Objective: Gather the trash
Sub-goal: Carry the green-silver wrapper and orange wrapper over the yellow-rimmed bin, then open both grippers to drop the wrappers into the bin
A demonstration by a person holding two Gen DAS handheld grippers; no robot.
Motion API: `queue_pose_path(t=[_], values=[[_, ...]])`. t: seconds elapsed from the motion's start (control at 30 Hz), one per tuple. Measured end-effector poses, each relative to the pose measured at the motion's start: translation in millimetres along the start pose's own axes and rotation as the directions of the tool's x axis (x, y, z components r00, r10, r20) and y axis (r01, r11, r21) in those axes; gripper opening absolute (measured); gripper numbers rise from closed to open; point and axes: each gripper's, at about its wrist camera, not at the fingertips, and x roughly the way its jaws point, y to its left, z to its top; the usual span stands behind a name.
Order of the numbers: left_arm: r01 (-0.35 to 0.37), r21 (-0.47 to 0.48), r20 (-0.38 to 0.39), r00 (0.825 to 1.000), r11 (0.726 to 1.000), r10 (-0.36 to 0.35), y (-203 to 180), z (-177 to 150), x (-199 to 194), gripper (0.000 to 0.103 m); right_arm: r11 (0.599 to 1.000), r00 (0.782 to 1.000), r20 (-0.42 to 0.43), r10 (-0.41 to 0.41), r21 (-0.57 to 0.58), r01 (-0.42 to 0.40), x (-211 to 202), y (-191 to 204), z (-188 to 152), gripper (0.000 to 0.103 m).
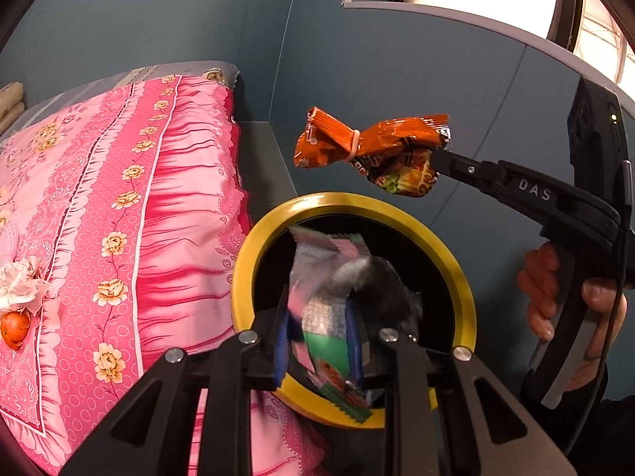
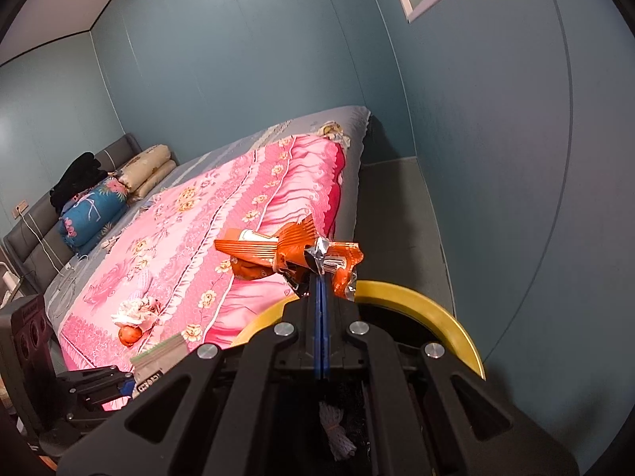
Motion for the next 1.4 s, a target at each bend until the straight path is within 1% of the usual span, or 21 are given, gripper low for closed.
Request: queue_pose_path(t=[0.27, 0.37, 0.47, 0.53, 0.6, 0.67, 0.7, 0.73, 0.9, 1.0, 1.1, 1.2, 1.3, 1.4], values=[[0.026, 0.017, -0.024, 0.999, 1.000, -0.025, -9.6, -1.2, 7.5, 0.022, 1.000, 1.000, -0.014, -0.005, 0.013, 0.006, 1.6, -3.4, -0.4, 0.002], [0.023, 0.017, -0.025, 0.999, 1.000, -0.023, -8.5, -3.1, 7.5, 0.031, 1.000, 1.000, -0.016, -0.008, 0.030, 0.008, 0.6, -6.8, 0.9, 0.002], [0.023, 0.013, -0.015, 1.000, 1.000, -0.023, -6.6, -3.4, 3.7, 0.039, 0.999, 1.000, -0.018, -0.019, 0.048, 0.019, 0.8, -8.3, 2.2, 0.002], [0.014, 0.008, -0.004, 1.000, 1.000, -0.014, -3.8, -2.4, 0.3, 0.046, 0.998, 1.000, -0.019, -0.021, 0.056, 0.022, 1.1, -8.9, 3.2, 0.002], [0.011, -0.002, 0.002, 1.000, 1.000, -0.011, -0.4, -1.5, -2.9, 0.048, 0.998, 0.999, -0.022, -0.026, 0.058, 0.027, -0.3, -8.6, 2.7, 0.004], [0.003, -0.020, 0.005, 1.000, 1.000, -0.003, 6.0, 0.4, -5.9, 0.048, 0.998, 0.999, -0.020, -0.030, 0.059, 0.031, -0.9, -7.9, 3.3, 0.012], [0.002, -0.028, 0.007, 1.000, 1.000, -0.001, 8.9, 1.6, -7.0, 0.049, 0.998, 0.999, -0.018, -0.028, 0.061, 0.029, -1.4, -7.6, 3.5, 0.027], [-0.004, -0.038, 0.013, 1.000, 0.999, 0.005, 13.3, 2.4, -10.0, 0.050, 0.998, 1.000, -0.015, -0.023, 0.063, 0.024, -1.4, -7.5, 3.2, 0.039], [-0.045, -0.081, 0.038, 0.998, 0.996, 0.048, 34.9, 4.8, -23.4, 0.050, 0.998, 0.999, -0.017, -0.032, 0.058, 0.033, -2.1, -3.8, 5.2, 0.039], [-0.069, -0.104, 0.062, 0.995, 0.992, 0.075, 46.7, 5.9, -35.3, 0.056, 0.999, 1.000, -0.011, -0.022, 0.046, 0.023, -2.7, 2.1, 7.2, 0.039], [-0.098, -0.130, 0.087, 0.990, 0.987, 0.110, 61.4, 7.1, -49.0, 0.058, 1.000, 1.000, -0.003, 0.002, 0.030, -0.002, -4.1, 9.0, 9.9, 0.039], [-0.130, -0.160, 0.116, 0.982, 0.979, 0.150, 78.6, 7.0, -64.3, 0.063, 1.000, 1.000, 0.010, 0.030, 0.008, -0.030, -6.3, 18.9, 13.1, 0.045], [-0.157, -0.181, 0.128, 0.975, 0.971, 0.181, 92.2, 5.5, -75.1, 0.065, 0.997, 0.997, 0.018, 0.077, -0.016, -0.077, -6.6, 32.3, 17.5, 0.051], [-0.185, -0.213, 0.136, 0.967, 0.959, 0.217, 109.9, 1.6, -85.8, 0.071, 0.992, 0.993, 0.027, 0.115, -0.047, -0.114, -6.1, 49.7, 21.8, 0.058]])
